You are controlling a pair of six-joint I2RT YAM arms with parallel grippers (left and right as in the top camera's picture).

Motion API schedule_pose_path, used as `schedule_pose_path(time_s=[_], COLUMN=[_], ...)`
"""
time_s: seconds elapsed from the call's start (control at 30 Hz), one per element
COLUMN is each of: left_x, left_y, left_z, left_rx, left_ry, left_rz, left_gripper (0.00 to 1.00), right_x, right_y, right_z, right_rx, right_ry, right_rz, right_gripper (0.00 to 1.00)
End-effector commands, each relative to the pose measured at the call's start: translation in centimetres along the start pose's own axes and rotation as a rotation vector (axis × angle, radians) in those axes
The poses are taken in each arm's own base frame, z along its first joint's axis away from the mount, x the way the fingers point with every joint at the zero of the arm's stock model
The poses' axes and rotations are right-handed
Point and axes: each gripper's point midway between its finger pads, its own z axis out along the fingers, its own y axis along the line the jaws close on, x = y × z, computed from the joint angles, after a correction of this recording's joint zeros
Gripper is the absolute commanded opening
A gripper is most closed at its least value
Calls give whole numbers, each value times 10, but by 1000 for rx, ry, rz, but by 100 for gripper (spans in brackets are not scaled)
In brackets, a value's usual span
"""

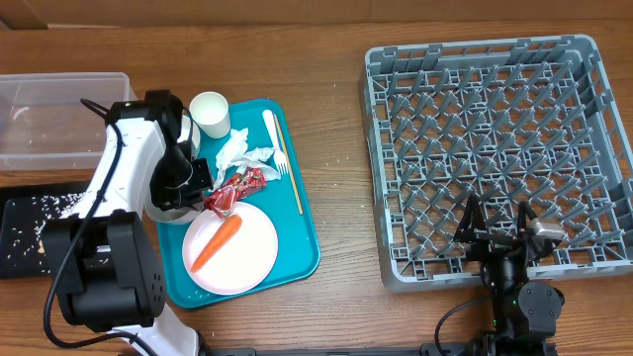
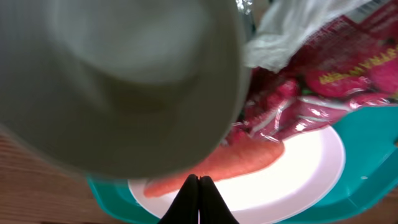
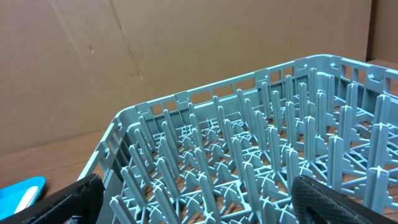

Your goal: Sort waste into correct bins and load items into the dishwasher rack

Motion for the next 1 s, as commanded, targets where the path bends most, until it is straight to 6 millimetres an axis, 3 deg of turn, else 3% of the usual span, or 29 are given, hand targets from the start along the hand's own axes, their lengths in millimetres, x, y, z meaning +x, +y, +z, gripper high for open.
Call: schedule_pose_path(time_s=[0.0, 0.37, 0.53, 0.8, 0.9, 0.97], left_x=[2, -5, -10, -21, -28, -36], left_y=[11, 6, -6, -14, -1, 12], left_z=[6, -2, -35, -104, -122, -129], left_rx=[-51, -26, 37, 96, 73, 41], left_ry=[4, -23, -75, -349, -447, -500], left_rz=[-52, -50, -38, -24, -91, -140], left_gripper=[4, 4, 4, 5, 13, 30], right_x=[1, 1, 1, 1, 1, 1], right_y=[-1, -1, -1, -1, -1, -1], right_z=[0, 0, 0, 0, 0, 0], right_rx=[3, 3, 3, 3, 3, 3], right_ry=[-6, -6, -6, -6, -6, -6], right_rz=[-2, -2, -2, -2, -2, -2], right_gripper=[100, 100, 100, 100, 100, 100])
